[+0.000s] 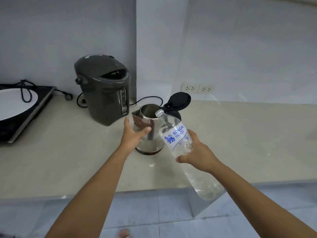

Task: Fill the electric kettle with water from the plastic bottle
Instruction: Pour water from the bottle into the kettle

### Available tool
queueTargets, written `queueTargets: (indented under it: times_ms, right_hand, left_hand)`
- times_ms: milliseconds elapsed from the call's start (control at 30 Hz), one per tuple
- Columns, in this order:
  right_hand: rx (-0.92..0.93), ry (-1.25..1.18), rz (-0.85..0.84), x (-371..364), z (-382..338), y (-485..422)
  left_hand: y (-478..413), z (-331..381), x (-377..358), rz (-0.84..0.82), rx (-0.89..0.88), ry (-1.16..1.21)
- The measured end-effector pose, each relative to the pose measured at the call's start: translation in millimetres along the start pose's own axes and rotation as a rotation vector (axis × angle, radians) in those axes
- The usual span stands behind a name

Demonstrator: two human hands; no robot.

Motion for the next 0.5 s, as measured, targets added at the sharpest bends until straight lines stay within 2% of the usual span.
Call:
queueTargets:
  times_ms: [167,500]
  right_hand:
    - [-0.054,0.141,-0.035,13,-2,-12]
    - [-0.108,0.367,-0.084,35,-8,-21]
  left_hand:
    - [-25,1,-7,-0.077,-0.038,-0.033]
    - [-20,-8,-21,0.061,-0.045,0.012]
Point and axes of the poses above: each hand's wrist, its own y-axis away from the middle knuckle, its own x-axis out of the back of the hand, z = x × y, the point moved 9 cm from there along -y, towards the middle knuckle, and after that the axes turned 5 degrees about -z, right-handed, at the moved point
